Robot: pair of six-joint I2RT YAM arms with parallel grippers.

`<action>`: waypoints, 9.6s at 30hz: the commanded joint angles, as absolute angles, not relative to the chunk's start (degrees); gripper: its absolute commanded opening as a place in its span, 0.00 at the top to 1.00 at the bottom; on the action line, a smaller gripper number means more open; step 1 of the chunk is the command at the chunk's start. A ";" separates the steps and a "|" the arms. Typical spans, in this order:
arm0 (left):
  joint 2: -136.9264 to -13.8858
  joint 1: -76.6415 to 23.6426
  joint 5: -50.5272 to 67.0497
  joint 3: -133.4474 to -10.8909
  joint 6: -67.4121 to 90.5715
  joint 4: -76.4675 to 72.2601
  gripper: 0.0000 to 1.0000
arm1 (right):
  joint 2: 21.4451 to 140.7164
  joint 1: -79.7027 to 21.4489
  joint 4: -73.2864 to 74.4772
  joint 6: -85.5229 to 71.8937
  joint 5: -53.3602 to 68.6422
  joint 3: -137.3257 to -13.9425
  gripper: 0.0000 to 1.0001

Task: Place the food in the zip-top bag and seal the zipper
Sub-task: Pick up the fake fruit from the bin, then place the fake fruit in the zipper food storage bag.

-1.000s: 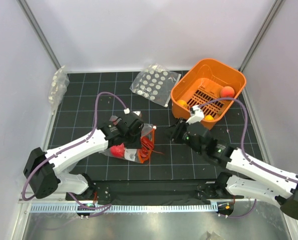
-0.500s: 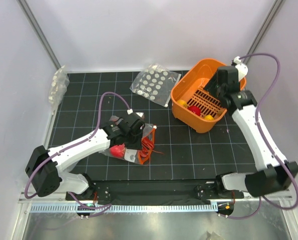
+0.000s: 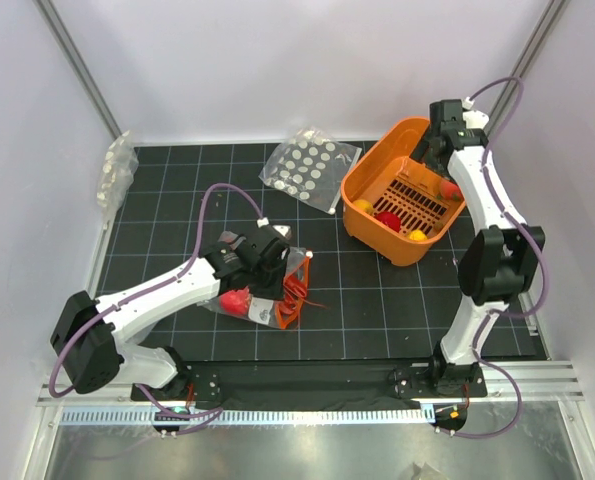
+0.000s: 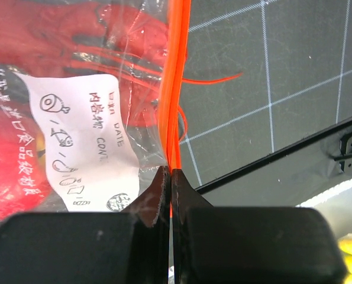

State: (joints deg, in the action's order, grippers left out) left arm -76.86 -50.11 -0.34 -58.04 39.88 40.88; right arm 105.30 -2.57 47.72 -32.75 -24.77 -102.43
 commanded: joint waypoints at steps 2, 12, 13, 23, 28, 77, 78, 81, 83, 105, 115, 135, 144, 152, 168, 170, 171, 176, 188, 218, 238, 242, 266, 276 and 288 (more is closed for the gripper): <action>-77.16 -49.83 3.25 -59.94 37.62 38.58 1.00 | 109.94 -0.97 51.15 -31.47 -30.41 -109.77 0.00; -79.36 -49.83 6.76 -60.03 33.93 36.39 1.00 | 119.00 3.07 50.45 -30.15 -30.32 -113.73 0.00; -79.63 -49.83 7.03 -60.12 33.49 36.30 1.00 | 119.70 3.42 50.36 -29.80 -30.50 -114.77 0.00; -83.32 -49.83 10.19 -61.95 29.36 35.15 1.00 | 130.16 3.52 46.49 -28.39 -34.09 -119.35 0.01; -85.43 -49.83 10.37 -64.51 26.99 36.82 1.00 | 129.13 3.60 42.90 -28.13 -34.73 -117.18 0.19; -76.03 -49.66 10.02 -60.29 33.31 33.49 1.00 | 42.19 -25.05 40.69 -33.05 -1.94 -56.78 0.66; -75.85 -49.57 9.41 -60.29 33.22 33.49 1.00 | 41.75 -25.05 41.04 -33.13 -1.41 -56.08 0.66; -75.32 -49.57 7.91 -60.91 33.48 34.28 1.00 | 41.13 -25.05 41.92 -32.96 1.57 -55.11 0.66; -74.80 -49.57 7.12 -61.00 33.92 34.36 1.00 | 41.13 -24.96 41.14 -32.70 2.80 -54.50 0.67; -74.00 -48.78 3.34 -66.53 33.84 40.25 1.00 | 50.18 -37.77 19.96 -38.75 7.04 -40.00 0.71; -73.39 -48.43 3.34 -67.67 36.82 40.52 1.00 | 57.74 -45.96 8.28 -40.26 6.76 -35.68 0.72; -69.79 -48.43 10.02 -67.07 42.18 38.50 1.00 | 78.83 -50.09 -13.26 -36.73 21.60 -43.51 0.71; -66.36 -48.43 9.32 -61.18 47.80 34.54 1.00 | 83.75 -54.40 -26.97 -41.57 22.50 -36.92 0.69; -66.27 -48.43 9.49 -59.77 47.99 34.01 1.00 | 83.32 -56.07 -28.13 -41.14 22.94 -36.91 0.64; -60.12 -48.34 6.86 -48.00 46.14 32.34 1.00 | 91.39 -62.40 -29.08 -40.07 23.55 -37.71 0.49; -58.10 -48.25 6.42 -46.50 45.79 32.43 1.00 | 92.54 -62.23 -30.93 -41.22 23.38 -37.27 0.34; -57.40 -48.25 6.33 -46.23 45.36 32.61 1.00 | 92.90 -62.31 -32.68 -42.09 23.55 -37.18 0.29; -53.62 -48.25 4.66 -45.18 45.17 34.71 1.00 | 91.32 -62.31 -31.12 -41.75 22.68 -38.23 0.08; -52.21 -48.25 3.16 -44.74 45.88 37.09 1.00 | 82.88 -62.31 -22.33 -40.16 19.86 -37.36 0.17; -64.07 -48.43 17.04 -66.01 61.77 23.05 1.00 | 58.55 -58.72 6.79 -33.58 10.91 -48.59 0.47; -71.11 -51.24 17.84 -50.54 93.26 -14.51 1.00 | 56.60 -55.72 27.34 -23.56 2.99 -51.77 0.44; -70.58 -50.10 17.67 -49.75 93.86 -13.71 1.00 | 60.11 -53.45 24.44 -23.47 4.13 -51.50 0.23; -69.26 -47.81 12.13 -48.87 109.16 -20.74 1.00 | 59.86 -50.19 29.70 -20.39 1.31 -56.69 0.00; -70.49 -47.55 12.22 -48.34 110.30 -22.06 1.00 | 56.34 -48.61 34.53 -19.60 0.97 -59.76 0.14; -69.96 -45.88 12.39 -48.25 109.86 -20.48 1.00 | 52.30 -46.84 51.06 -26.18 -5.18 -67.50 0.30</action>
State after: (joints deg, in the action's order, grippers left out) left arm -71.50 -46.50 12.43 -46.96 109.27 -16.91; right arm 54.24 -47.00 46.06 -22.76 -3.18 -64.40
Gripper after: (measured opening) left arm 0.008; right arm 0.716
